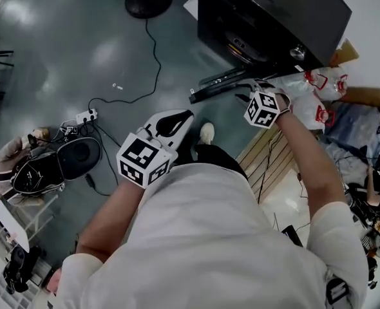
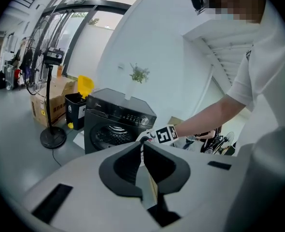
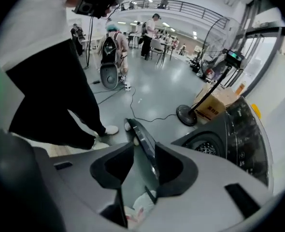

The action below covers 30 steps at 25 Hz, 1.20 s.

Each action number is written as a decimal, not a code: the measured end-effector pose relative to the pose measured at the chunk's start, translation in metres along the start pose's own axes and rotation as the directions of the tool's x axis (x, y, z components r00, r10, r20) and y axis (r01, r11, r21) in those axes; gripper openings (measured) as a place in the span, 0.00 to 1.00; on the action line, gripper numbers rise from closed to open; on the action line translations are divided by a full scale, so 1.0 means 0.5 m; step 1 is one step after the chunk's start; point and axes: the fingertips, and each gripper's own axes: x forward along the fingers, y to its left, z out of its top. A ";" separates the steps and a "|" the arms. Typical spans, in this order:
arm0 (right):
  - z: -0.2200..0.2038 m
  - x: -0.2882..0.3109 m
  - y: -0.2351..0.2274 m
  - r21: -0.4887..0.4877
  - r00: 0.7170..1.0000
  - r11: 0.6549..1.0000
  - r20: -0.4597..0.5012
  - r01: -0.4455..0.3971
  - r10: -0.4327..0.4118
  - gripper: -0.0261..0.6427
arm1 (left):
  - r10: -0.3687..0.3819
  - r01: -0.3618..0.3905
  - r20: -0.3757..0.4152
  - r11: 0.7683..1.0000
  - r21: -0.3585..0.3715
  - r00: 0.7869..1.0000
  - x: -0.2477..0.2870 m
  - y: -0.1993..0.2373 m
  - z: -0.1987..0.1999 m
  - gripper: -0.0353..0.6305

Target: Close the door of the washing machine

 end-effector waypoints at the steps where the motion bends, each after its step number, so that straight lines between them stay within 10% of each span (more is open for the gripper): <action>1: -0.008 0.014 0.000 -0.033 1.000 0.999 -0.029 -0.012 0.011 0.26 | -0.007 0.007 -0.003 1.000 -0.002 1.000 -0.002 0.006 -0.001 0.09; 13: -0.051 0.110 -0.002 -0.227 0.961 0.966 -0.270 -0.128 0.063 0.25 | -0.077 0.077 -0.043 0.997 0.008 0.996 -0.031 0.105 -0.010 0.09; 30: -0.057 0.133 -0.026 -0.165 0.932 0.976 -0.355 -0.143 0.076 0.23 | -0.096 0.096 -0.025 0.995 0.011 0.995 -0.054 0.180 -0.015 0.09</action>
